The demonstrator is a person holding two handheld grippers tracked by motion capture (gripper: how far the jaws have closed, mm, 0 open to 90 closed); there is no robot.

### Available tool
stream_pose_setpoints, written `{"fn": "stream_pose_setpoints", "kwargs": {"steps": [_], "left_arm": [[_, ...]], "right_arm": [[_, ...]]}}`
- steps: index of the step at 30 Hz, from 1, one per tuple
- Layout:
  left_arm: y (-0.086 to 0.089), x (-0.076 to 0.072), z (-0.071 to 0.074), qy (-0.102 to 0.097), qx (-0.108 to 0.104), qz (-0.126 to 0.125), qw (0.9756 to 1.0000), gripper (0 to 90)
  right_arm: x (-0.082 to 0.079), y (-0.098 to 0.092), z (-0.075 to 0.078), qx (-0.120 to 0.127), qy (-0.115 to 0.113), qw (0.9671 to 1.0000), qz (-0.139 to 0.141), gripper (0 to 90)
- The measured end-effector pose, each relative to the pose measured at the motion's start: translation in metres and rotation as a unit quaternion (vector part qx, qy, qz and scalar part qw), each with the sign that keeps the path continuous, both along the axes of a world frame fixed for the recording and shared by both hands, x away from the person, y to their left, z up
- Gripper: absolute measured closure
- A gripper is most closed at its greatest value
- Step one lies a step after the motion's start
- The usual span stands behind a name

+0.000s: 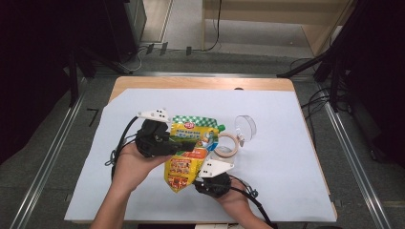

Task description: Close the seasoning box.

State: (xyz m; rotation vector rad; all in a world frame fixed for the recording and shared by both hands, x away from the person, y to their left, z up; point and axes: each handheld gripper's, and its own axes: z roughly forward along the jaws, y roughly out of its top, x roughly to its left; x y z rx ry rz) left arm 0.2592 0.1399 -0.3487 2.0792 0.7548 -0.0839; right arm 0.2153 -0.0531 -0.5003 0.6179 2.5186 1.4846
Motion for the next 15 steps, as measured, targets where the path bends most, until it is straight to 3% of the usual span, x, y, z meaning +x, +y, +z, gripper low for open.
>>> {"fn": "stream_pose_setpoints", "kwargs": {"steps": [3, 13, 15], "left_arm": [[-0.004, 0.001, -0.003, 0.006, -0.007, 0.001, 1.0, 79.5], [-0.017, 0.0, -0.01, -0.01, 0.02, 0.018, 0.9996, 75.9], [-0.019, 0.0, -0.012, -0.005, 0.023, 0.021, 0.9995, 74.4]], "right_arm": [[-0.004, 0.003, 0.001, -0.002, 0.0, 1.0, 0.007, 76.0], [-0.013, 0.01, 0.005, 0.006, 0.008, 0.9994, 0.033, 76.3], [-0.015, 0.011, 0.006, 0.008, 0.012, 0.9991, 0.04, 75.8]]}}
